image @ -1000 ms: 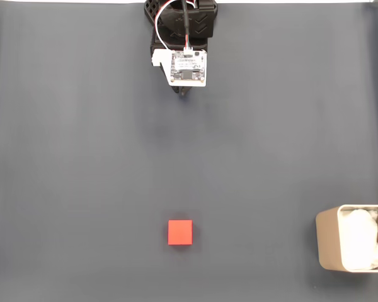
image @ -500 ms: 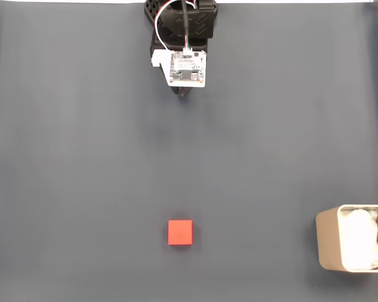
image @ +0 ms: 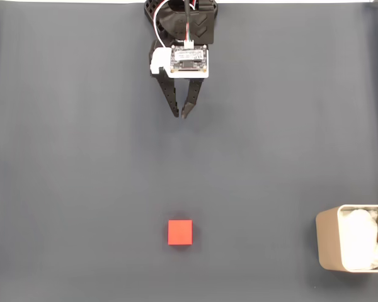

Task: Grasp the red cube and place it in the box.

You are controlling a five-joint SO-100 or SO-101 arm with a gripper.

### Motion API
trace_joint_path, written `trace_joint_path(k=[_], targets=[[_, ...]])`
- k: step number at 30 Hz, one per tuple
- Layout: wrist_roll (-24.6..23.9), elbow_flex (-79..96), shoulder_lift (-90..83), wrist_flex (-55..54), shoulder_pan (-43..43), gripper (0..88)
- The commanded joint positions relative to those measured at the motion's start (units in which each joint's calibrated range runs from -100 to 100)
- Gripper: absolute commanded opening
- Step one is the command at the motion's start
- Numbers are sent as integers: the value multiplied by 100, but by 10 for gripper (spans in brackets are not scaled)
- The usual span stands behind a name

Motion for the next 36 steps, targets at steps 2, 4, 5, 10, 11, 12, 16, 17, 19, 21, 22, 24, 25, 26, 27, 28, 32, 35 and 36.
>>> trace_joint_path(k=[2, 4, 5, 10, 11, 12, 16, 17, 19, 21, 22, 24, 25, 26, 27, 28, 32, 35, 36], targets=[[44, -357, 363, -545, -19, 0], [34, -594, 597, -709, -33, 0], [24, -731, 719, -775, -41, 0], [0, -1561, 1499, -1037, -90, 0], [-10, -1762, 1663, -1045, -104, 0], [-24, -1963, 1837, -1045, -112, 0], [-39, -2793, 2573, -988, -126, 0], [-39, -2994, 2755, -947, -126, 0], [-15, -3395, 3102, -849, -126, 0], [-10, -3769, 3414, -775, -119, 0], [-5, -3961, 3578, -709, -119, 0], [0, -4335, 3899, -603, -104, 0], [-5, -4508, 4064, -562, -97, 2], [-10, -4691, 4211, -488, -90, 4], [-10, -4864, 4350, -414, -90, 8], [-15, -5019, 4488, -349, -83, 14], [-20, -5622, 5034, -177, -48, 41], [-29, -6014, 5433, -127, 2, 72], [-24, -6105, 5537, -127, 16, 82]])
